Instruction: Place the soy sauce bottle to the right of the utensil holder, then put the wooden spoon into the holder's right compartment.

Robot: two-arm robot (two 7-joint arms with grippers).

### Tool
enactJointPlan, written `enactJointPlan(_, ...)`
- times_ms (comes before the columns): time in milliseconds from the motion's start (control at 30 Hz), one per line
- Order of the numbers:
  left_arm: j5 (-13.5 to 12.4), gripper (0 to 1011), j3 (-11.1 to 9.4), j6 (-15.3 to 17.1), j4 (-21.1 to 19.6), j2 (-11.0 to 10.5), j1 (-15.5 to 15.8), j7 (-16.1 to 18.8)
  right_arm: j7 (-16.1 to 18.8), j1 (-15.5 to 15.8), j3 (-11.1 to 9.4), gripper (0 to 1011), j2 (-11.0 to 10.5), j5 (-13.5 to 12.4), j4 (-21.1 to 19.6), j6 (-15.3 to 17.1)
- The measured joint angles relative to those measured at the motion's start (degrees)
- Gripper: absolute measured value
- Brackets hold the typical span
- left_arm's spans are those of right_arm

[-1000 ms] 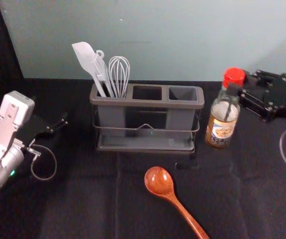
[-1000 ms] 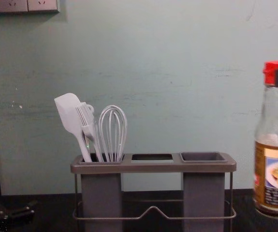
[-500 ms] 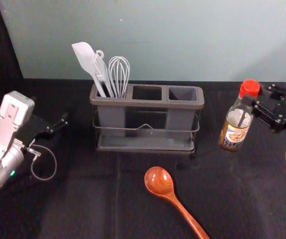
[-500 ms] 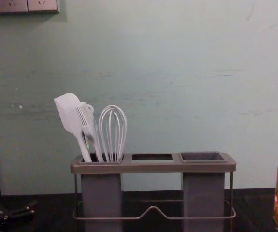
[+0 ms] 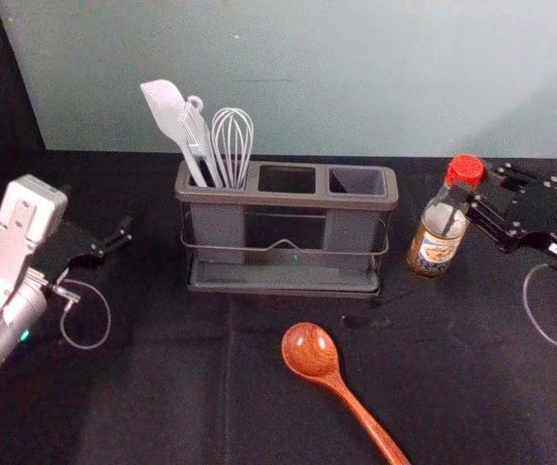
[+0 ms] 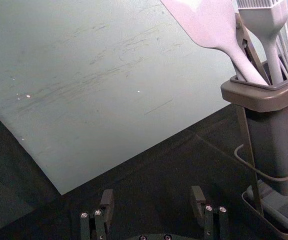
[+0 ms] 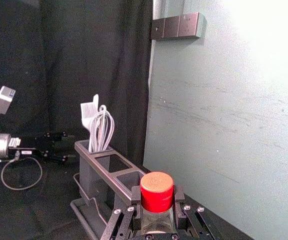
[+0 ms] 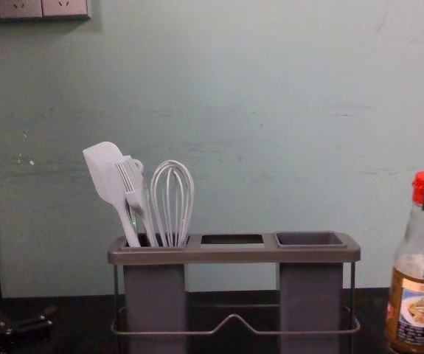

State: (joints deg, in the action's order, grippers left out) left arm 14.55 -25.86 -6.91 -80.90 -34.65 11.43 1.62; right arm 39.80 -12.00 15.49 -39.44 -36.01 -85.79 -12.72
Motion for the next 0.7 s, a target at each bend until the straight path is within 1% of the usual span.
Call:
enactJointPlan(33,0.0,1005,0.0,0.0,0.0,0.0,0.0,0.0,0.0,0.0,0.0,367,0.0,0.0,0.0,0.0)
enactJointPlan(167,0.0,1005,0.0,0.0,0.0,0.0,0.0,0.0,1.0,-1.8,0.8,367,2.1,1.5,3.0,-2.0)
enactJointPlan(367,0.0,1005,0.0,0.0,0.0,0.0,0.0,0.0,1.8,-3.9,1.9,369,4.3,3.1,6.7,-2.9)
enactJointPlan(700,0.0,1005,0.0,0.0,0.0,0.0,0.0,0.0,2.5,-5.6,2.5,369,6.3,4.3,10.5,-3.7)
